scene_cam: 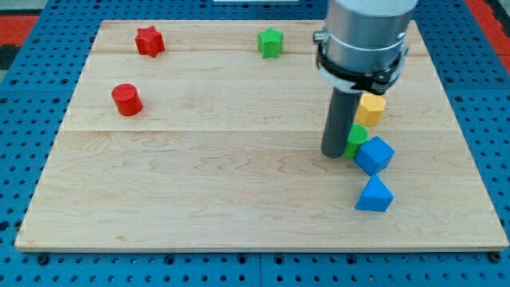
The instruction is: Place green circle at the top of blue cube
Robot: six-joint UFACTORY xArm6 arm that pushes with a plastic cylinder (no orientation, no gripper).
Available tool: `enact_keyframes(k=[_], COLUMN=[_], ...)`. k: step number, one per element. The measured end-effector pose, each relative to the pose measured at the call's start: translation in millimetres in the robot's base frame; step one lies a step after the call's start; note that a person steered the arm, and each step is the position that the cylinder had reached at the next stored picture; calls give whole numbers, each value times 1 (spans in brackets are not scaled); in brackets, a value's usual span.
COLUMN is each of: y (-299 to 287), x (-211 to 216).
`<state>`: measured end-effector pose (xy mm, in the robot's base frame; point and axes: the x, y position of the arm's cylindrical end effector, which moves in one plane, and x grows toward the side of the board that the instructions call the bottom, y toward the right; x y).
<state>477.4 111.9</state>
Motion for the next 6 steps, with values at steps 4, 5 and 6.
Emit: enact_keyframes(k=[4, 5, 6], y=[-155, -280, -355], x=[18, 34, 5])
